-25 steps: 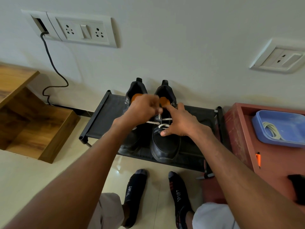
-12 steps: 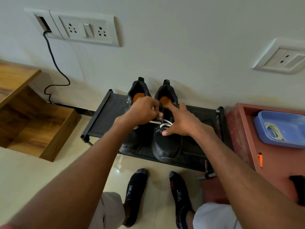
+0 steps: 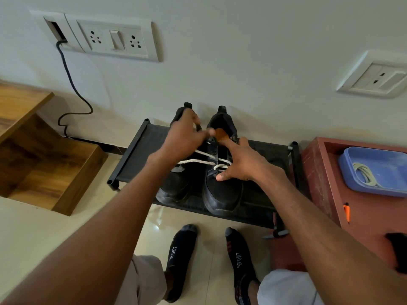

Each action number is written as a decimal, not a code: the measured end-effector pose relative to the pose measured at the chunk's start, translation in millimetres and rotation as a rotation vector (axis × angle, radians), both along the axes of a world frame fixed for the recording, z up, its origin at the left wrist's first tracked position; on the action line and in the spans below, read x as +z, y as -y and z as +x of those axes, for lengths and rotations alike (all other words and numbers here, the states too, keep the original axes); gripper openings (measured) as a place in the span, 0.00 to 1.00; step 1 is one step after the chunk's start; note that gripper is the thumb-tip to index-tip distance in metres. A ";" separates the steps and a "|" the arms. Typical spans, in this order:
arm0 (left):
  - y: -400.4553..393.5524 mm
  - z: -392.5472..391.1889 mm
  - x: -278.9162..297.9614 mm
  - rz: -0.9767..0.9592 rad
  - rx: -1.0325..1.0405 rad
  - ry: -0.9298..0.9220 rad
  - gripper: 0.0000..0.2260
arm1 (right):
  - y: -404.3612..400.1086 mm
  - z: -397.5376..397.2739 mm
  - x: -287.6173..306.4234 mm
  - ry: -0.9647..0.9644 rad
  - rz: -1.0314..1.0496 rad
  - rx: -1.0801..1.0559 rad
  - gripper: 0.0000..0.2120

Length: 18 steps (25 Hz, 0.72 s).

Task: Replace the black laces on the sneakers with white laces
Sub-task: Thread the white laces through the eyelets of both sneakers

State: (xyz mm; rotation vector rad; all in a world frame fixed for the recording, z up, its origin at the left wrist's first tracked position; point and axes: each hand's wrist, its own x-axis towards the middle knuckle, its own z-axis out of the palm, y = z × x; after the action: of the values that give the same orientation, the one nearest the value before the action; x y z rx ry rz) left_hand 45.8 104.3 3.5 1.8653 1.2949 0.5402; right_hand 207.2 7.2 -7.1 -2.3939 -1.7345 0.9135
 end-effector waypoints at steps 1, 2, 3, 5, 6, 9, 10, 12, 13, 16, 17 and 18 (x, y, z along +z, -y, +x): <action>1.7 0.7 -5.7 0.057 -0.127 -0.159 0.18 | -0.3 -0.6 0.1 0.006 0.005 0.004 0.50; 3.9 1.3 -8.4 0.080 -0.230 -0.269 0.16 | -0.6 -1.1 0.3 0.014 0.007 0.008 0.50; 4.6 2.3 -10.0 0.090 -0.292 -0.324 0.14 | -1.1 -1.8 0.7 0.022 0.007 0.008 0.50; 2.9 3.3 -10.9 0.092 -0.307 -0.336 0.13 | -1.2 -2.9 1.8 0.034 0.000 0.001 0.50; 1.7 4.1 -11.1 0.091 -0.292 -0.321 0.13 | -1.2 -3.9 2.0 0.040 -0.004 -0.002 0.50; 1.9 5.1 -12.5 0.101 -0.283 -0.314 0.09 | 1.0 -9.1 3.5 0.110 0.022 0.010 0.49; 1.9 4.1 -11.9 0.115 -0.284 -0.311 0.07 | 1.8 -12.3 6.1 0.147 0.073 0.021 0.47; 1.1 1.1 -8.2 0.144 -0.278 -0.300 0.01 | 3.6 -21.4 9.9 0.185 0.215 0.056 0.34; 0.6 -0.7 -6.4 0.160 -0.268 -0.291 0.03 | 3.4 -26.2 10.6 0.150 0.268 0.070 0.25; 1.2 -5.9 -4.2 0.202 -0.245 -0.292 0.08 | 6.0 -38.2 10.0 0.046 0.186 0.182 0.14; 2.3 -6.5 -3.3 0.215 -0.241 -0.299 0.08 | 6.9 -39.9 8.3 0.047 0.159 0.214 0.14; 2.8 -6.7 -3.0 0.224 -0.238 -0.304 0.08 | 7.0 -40.8 7.8 0.053 0.140 0.212 0.13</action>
State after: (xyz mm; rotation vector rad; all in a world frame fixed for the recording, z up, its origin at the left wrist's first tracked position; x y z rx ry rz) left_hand 39.0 101.5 0.5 2.3220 1.2153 0.2921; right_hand 166.4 0.2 0.8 -2.1985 -2.0293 0.7254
